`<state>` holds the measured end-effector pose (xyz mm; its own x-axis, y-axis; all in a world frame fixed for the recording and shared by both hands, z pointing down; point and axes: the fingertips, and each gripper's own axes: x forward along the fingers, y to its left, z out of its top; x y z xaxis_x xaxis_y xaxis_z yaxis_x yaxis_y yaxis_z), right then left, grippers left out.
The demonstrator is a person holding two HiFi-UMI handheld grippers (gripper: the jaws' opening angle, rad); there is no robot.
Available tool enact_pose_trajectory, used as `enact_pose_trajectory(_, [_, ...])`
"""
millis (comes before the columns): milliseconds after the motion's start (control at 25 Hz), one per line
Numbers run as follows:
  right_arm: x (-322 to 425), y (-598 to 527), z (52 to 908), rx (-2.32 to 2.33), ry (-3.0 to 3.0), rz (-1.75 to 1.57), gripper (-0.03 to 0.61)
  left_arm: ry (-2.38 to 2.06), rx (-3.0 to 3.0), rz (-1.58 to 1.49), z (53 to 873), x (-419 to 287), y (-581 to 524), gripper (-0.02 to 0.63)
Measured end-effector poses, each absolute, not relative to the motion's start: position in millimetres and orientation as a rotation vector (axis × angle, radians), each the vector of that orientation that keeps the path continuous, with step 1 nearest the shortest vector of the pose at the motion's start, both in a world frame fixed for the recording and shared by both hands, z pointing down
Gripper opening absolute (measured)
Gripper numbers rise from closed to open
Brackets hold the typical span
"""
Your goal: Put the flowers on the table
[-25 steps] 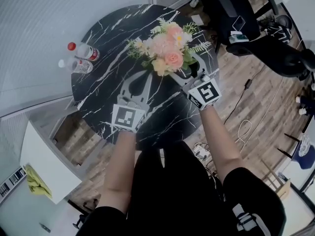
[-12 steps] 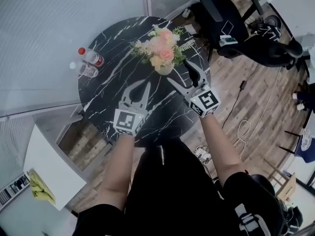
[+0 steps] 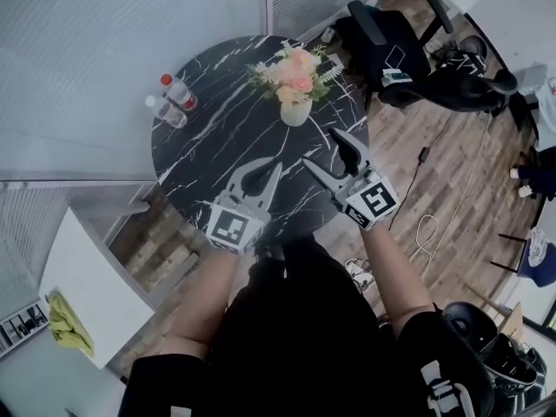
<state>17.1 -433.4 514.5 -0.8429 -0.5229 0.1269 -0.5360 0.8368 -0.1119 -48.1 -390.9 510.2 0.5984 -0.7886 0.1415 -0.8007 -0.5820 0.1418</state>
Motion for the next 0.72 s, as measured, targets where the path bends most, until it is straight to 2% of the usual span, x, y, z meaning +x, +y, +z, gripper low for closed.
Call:
enact_pose_trajectory(200, [11.4, -388.5, 486.1, 0.810, -2.953, 0.219, 0.318, -1.276, 2.676, 0.108, 479.7, -49.9, -364.4, 0.012])
enact_pose_trajectory(240, [11.2, -379.0, 479.5, 0.804, -2.970, 0.233, 0.275, -1.271, 2.688, 0.100, 472.7, -49.5, -358.3, 0.012])
enact_pose_trajectory(280, [11.3, -369.3, 471.8, 0.799, -2.990, 0.250, 0.183, -1.268, 2.697, 0.090, 466.4, -49.2, -351.5, 0.012])
enact_pose_trajectory(320, [11.0, -359.9, 463.4, 0.798, -3.008, 0.257, 0.128, -1.268, 2.704, 0.081, 460.7, -49.2, -344.2, 0.012])
enact_pose_trajectory(440, [7.5, -336.7, 438.6, 0.806, -3.035, 0.219, 0.049, -1.262, 2.725, 0.038, 440.9, -48.5, -323.6, 0.012])
enact_pose_trajectory(720, [-1.8, -297.7, 412.8, 0.754, -3.014, 0.119, 0.020, -1.202, 2.781, 0.006, 404.7, -44.7, -281.4, 0.012])
